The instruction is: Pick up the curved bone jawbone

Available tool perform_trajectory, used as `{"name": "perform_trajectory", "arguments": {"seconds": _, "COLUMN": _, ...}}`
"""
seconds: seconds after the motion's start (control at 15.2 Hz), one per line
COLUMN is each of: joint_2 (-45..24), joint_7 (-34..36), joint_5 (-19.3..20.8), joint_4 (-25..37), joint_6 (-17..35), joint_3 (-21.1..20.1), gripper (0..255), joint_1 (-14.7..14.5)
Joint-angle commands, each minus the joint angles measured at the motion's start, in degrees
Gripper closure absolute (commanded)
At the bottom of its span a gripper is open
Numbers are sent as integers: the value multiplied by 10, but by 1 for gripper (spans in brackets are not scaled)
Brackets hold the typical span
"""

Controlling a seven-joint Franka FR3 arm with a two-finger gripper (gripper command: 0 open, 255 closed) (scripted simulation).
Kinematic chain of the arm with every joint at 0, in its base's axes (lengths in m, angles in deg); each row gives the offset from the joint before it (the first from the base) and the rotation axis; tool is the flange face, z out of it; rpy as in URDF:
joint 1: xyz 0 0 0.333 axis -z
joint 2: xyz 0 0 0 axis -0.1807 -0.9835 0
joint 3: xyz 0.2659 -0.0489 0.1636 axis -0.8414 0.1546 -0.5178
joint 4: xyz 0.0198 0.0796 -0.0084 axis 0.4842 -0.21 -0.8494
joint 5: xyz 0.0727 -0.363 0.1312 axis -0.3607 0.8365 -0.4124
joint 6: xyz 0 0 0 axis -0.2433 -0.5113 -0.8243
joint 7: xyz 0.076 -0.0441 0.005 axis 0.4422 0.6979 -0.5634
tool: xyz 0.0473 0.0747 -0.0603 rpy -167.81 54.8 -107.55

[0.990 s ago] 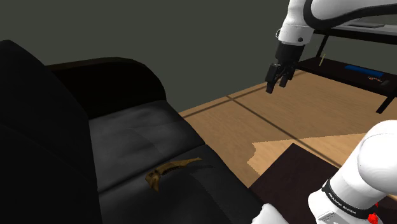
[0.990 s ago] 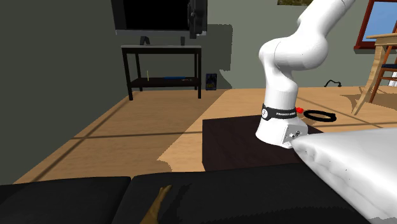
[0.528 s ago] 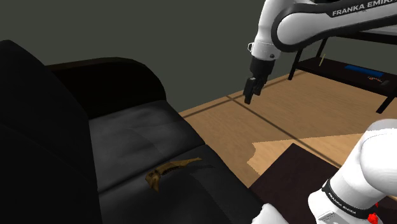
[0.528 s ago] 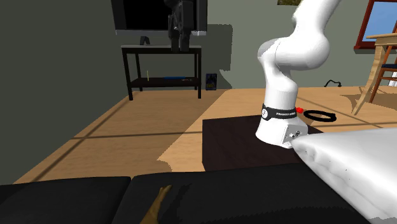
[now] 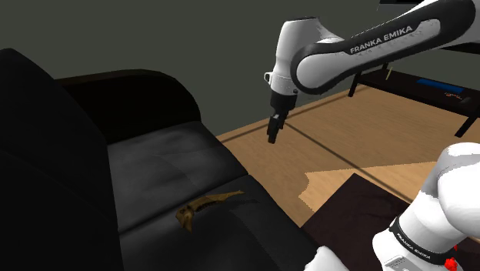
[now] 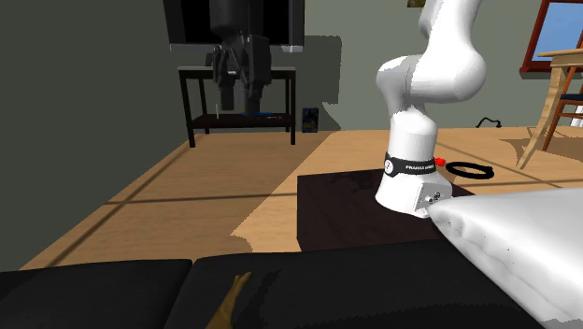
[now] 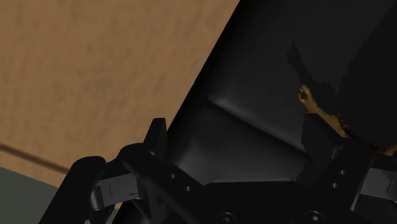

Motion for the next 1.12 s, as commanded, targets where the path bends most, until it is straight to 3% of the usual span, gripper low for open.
{"name": "perform_trajectory", "arguments": {"seconds": 0.0, "joint_2": -36, "joint_7": -13, "joint_5": 4, "joint_4": 11, "joint_6": 30, "joint_3": -10, "gripper": 0, "joint_1": -11}}
{"name": "perform_trajectory", "arguments": {"seconds": 0.53, "joint_2": -168, "joint_7": -46, "joint_5": 39, "joint_4": 63, "joint_6": 122, "joint_3": -54, "gripper": 0, "joint_1": -51}}
{"name": "perform_trajectory", "arguments": {"seconds": 1.06, "joint_2": -298, "joint_7": -57, "joint_5": 110, "joint_4": 130, "joint_6": 190, "joint_3": -87, "gripper": 0, "joint_1": -96}}
